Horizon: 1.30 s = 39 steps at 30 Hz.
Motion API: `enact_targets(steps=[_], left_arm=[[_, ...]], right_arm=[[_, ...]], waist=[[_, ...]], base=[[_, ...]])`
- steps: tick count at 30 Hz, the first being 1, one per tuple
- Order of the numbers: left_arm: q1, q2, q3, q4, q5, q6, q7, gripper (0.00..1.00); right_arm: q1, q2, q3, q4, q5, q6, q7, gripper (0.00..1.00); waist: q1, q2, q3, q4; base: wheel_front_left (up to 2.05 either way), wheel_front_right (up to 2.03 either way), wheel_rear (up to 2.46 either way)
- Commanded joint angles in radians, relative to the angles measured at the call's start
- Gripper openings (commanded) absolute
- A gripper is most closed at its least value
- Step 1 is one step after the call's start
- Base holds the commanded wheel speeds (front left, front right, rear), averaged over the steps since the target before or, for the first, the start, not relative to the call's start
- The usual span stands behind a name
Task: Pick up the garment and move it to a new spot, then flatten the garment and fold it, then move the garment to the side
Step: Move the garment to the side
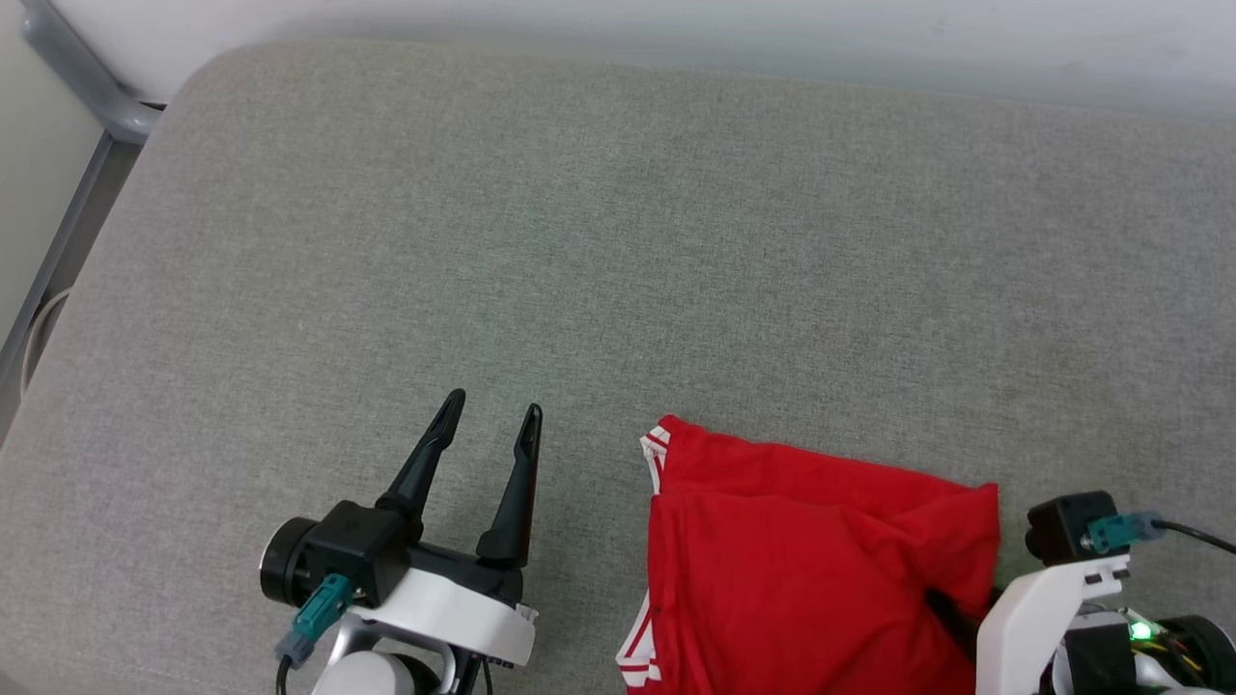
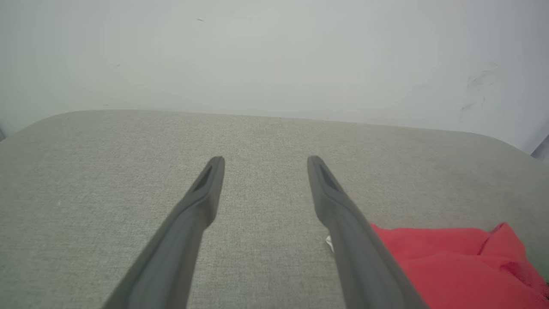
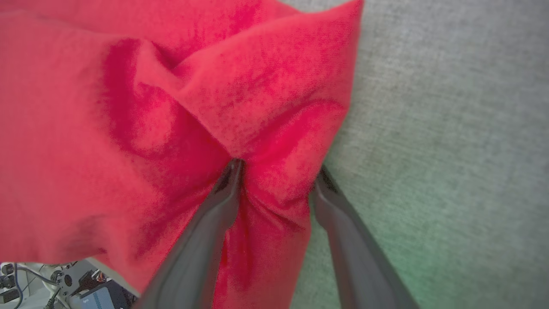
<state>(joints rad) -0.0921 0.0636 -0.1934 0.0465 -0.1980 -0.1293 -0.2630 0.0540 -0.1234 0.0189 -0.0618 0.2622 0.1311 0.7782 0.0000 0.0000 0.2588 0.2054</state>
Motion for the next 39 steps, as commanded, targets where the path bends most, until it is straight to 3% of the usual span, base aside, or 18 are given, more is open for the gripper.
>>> enact_targets(steps=[1, 7, 16, 23, 29, 34, 39], left_arm=[[-0.013, 0.006, -0.003, 0.003, -0.002, -0.002, -0.002, 1.00], [0.005, 0.016, -0.013, 0.015, -0.004, -0.002, -0.002, 1.00], [0.022, 0.034, -0.048, 0.006, -0.003, -0.002, -0.002, 1.00], [0.001, 0.052, -0.103, -0.047, -0.005, -0.002, -0.002, 1.00], [-0.037, 0.087, -0.155, -0.078, 0.019, -0.002, -0.002, 1.00], [-0.078, 0.121, -0.179, -0.100, 0.030, -0.002, -0.002, 1.00], [-0.143, 0.175, -0.200, -0.141, 0.041, -0.002, -0.002, 1.00]], right_arm=[[-0.001, -0.002, 0.028, 0.060, -0.013, -0.001, 0.005, 0.00], [-0.059, -0.047, 0.048, 0.070, -0.030, -0.002, -0.054, 0.00], [-0.132, -0.197, 0.149, -0.017, -0.055, -0.001, -0.084, 0.00], [-0.206, -0.472, 0.265, -0.072, -0.031, -0.002, -0.084, 0.00], [-0.290, -0.629, 0.311, -0.033, 0.008, -0.001, -0.143, 0.00], [-0.371, -0.661, 0.321, 0.034, 0.023, -0.001, -0.218, 0.00], [-0.475, -0.646, 0.293, 0.172, 0.012, -0.001, -0.336, 0.00]], waist=[[0.0000, 0.0000, 0.002, 0.001], [0.0000, 0.0000, -0.024, -0.034], [0.0000, 0.0000, -0.063, -0.153], [0.0000, 0.0000, -0.044, -0.335], [0.0000, 0.0000, 0.019, -0.471], [0.0000, 0.0000, 0.082, -0.542], [0.0000, 0.0000, 0.178, -0.591]], base=[[0.00, 0.00, 0.00], [0.00, 0.00, 0.00], [0.00, 0.00, 0.00], [0.00, 0.00, 0.00], [0.00, 0.00, 0.00], [0.00, 0.00, 0.00], [0.00, 0.00, 0.00]])
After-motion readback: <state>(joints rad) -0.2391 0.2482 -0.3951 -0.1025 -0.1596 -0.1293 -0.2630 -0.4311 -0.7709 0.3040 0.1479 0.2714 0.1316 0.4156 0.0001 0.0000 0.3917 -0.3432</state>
